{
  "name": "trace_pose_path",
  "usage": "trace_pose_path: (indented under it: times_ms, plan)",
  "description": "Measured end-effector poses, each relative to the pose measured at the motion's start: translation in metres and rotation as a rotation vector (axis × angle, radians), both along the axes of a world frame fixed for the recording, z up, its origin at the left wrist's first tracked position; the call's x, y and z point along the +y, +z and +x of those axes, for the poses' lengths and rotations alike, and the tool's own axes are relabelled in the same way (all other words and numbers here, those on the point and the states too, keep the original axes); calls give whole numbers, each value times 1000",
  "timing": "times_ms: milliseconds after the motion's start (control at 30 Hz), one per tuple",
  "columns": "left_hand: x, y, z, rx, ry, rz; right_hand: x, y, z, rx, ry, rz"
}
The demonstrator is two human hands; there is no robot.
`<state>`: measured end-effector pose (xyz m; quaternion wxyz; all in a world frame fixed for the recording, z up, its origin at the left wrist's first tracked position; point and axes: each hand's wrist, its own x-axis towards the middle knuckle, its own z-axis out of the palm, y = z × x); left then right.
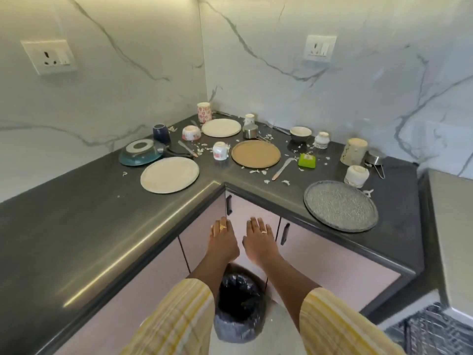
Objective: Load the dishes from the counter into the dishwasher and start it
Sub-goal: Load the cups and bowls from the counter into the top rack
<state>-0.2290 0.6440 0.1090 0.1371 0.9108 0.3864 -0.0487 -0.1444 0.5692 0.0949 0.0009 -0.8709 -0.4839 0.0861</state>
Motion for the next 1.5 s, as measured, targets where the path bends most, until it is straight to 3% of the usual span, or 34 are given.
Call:
trace_pose_path:
  times_ms: [167, 500, 867, 1200, 1500]
  plan:
    - [51, 4, 57, 21, -65, 2, 38, 10, 62, -57, -87, -50]
    - [156, 19, 200, -69, -363, 120, 105, 18, 171, -28, -345, 71]
    - [201, 19, 330, -36, -486, 30, 159, 27, 277, -19, -523, 132]
    - [276, 26, 379, -68, -209, -46, 236, 33, 356, -25, -289, 67]
    - [428, 30, 385, -91, -120, 134, 366, 37, 367, 9, -217, 137]
